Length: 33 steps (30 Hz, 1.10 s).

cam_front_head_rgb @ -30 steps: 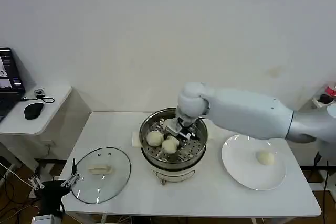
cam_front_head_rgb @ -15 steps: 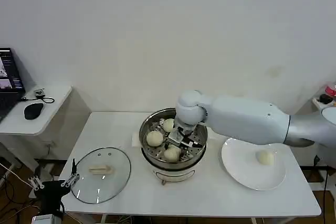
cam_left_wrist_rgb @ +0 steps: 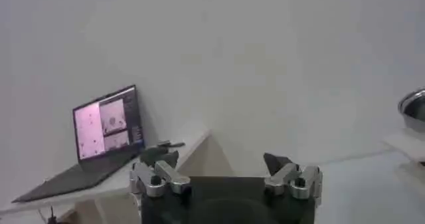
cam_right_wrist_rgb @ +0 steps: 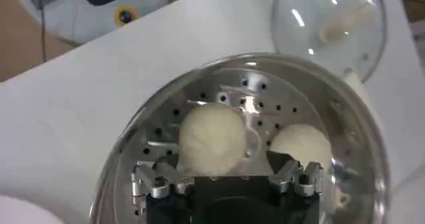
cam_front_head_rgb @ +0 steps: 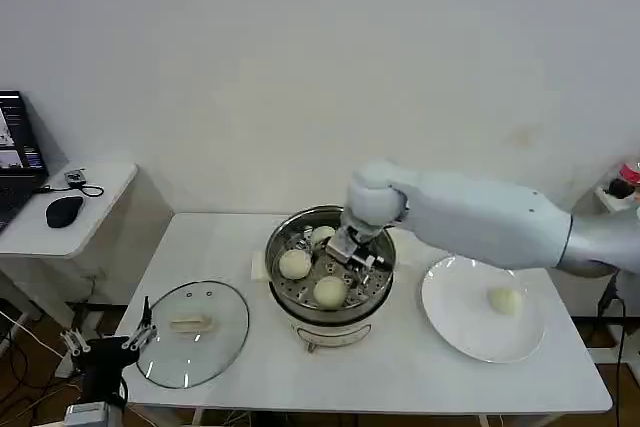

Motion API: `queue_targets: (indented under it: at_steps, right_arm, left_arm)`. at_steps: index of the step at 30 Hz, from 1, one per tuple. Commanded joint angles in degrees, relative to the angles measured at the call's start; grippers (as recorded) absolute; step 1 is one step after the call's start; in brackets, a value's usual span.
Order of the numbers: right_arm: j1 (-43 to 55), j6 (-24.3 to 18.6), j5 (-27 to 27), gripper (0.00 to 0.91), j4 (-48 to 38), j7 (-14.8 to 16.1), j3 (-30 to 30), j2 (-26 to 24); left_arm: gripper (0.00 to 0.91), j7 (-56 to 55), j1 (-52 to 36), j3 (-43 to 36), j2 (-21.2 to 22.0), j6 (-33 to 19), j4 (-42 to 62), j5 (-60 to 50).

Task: Take steamed baozi put them in steamer then cover it.

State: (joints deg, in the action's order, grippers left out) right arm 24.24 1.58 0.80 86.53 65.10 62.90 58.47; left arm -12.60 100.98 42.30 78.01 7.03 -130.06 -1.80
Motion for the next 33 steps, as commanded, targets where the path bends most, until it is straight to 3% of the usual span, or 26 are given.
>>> queue_targets:
  at_steps: [1,4,8,12,18,26,28,29,33]
  right_arm:
    - [2.34,7.3,-6.99,0.907,-2.37,-4.2,-5.05,-5.82]
    - [4.64,11.3,-9.48,0.907,-1.98,-5.32,-5.28,-10.32]
    - [8.83,15.11,-11.93,0.907,1.56,-4.68,-2.14,-20.46]
    - [8.15,14.6,-8.57,0.907,4.34,-2.71,-0.39,-31.62]
    - [-1.06,12.22,-0.51,0.907,4.15,-2.79,-1.58,-40.82]
    - [-12.14,10.18,4.31,0.907,1.47,-4.8,-6.21,-45.72]
    - [-13.83,9.54,5.46,0.907,0.05,-5.06,-7.16,-45.82]
    - [-19.34,8.97,6.24,0.907,-1.11,-5.31,-11.6,-45.74]
    - [-25.83,7.74,6.77,0.907,-5.41,-5.81,-15.97,-43.02]
  left_arm:
    - [0.907,0.1,-1.62,-0.7,-1.02,0.06,0.48,0.03]
    - [0.907,0.24,-2.46,-1.29,-2.28,0.18,0.9,0.44]
    - [0.907,0.39,-3.12,-1.4,-3.75,0.66,0.72,1.29]
    - [0.907,0.53,-3.87,-2.26,-4.73,0.71,0.72,1.82]
    - [0.907,0.76,-4.66,-3.27,-5.9,0.95,0.64,1.92]
    - [0.907,0.94,-4.67,-2.09,-7.3,0.94,1.63,4.42]
    - [0.907,1.03,-4.62,-1.91,-7.01,0.84,1.81,4.48]
    - [0.907,1.02,-4.53,-1.72,-6.95,0.83,1.95,4.51]
    - [0.907,1.03,-4.3,-1.2,-7.01,0.78,2.05,4.47]
